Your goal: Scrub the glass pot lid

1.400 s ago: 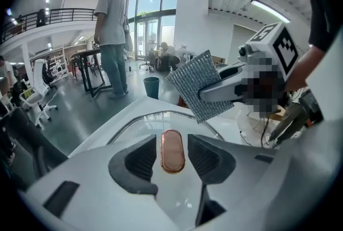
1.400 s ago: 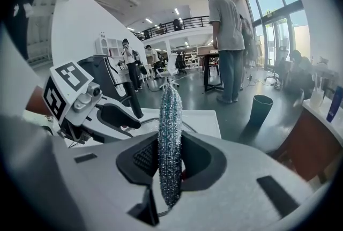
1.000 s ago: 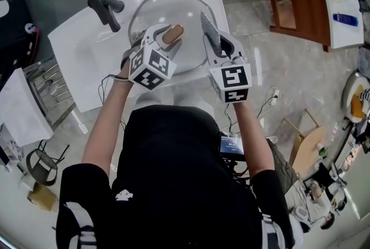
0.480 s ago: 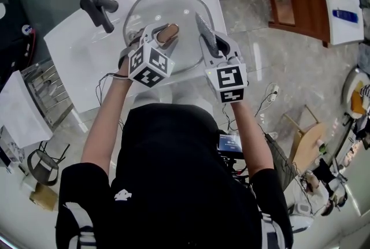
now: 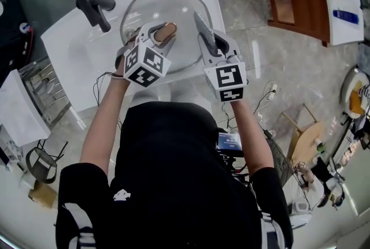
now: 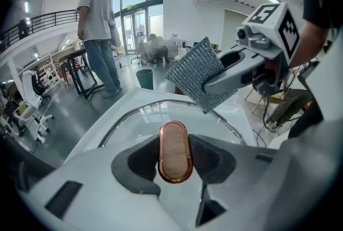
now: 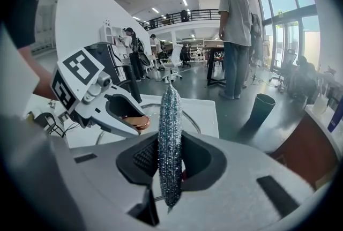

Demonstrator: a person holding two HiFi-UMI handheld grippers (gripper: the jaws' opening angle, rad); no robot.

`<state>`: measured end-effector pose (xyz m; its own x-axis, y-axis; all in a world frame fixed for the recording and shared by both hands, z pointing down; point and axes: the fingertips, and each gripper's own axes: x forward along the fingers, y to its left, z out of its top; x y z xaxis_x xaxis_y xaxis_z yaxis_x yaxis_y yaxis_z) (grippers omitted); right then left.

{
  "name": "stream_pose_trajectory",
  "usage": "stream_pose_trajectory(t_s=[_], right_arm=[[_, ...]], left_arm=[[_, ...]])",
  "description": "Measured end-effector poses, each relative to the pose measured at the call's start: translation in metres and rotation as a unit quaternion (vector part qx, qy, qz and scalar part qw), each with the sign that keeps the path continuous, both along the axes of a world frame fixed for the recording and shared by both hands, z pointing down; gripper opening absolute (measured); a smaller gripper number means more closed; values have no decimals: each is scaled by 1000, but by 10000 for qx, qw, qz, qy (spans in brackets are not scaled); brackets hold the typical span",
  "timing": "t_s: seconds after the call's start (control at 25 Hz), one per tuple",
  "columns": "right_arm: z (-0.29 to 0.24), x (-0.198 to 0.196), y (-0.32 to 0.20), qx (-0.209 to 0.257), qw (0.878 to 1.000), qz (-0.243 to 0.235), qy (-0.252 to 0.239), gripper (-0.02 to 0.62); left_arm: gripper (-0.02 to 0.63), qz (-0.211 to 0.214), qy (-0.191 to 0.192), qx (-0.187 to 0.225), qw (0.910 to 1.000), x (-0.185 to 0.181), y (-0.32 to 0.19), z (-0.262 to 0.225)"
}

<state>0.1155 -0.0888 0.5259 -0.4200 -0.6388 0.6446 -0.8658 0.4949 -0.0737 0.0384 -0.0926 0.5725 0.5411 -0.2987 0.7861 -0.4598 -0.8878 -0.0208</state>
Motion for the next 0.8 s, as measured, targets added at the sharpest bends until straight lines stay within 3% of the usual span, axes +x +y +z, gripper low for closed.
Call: stream_pose_trajectory(t_s=[0.48, 0.8], right_arm=[[4, -4, -11, 197, 9906, -847, 1056, 71], [16, -7, -18, 371, 9571, -1860, 2191, 71]], left_arm=[[169, -4, 23, -13, 10000, -1, 0, 1], [169, 20, 46, -40, 10000, -2, 0, 2]])
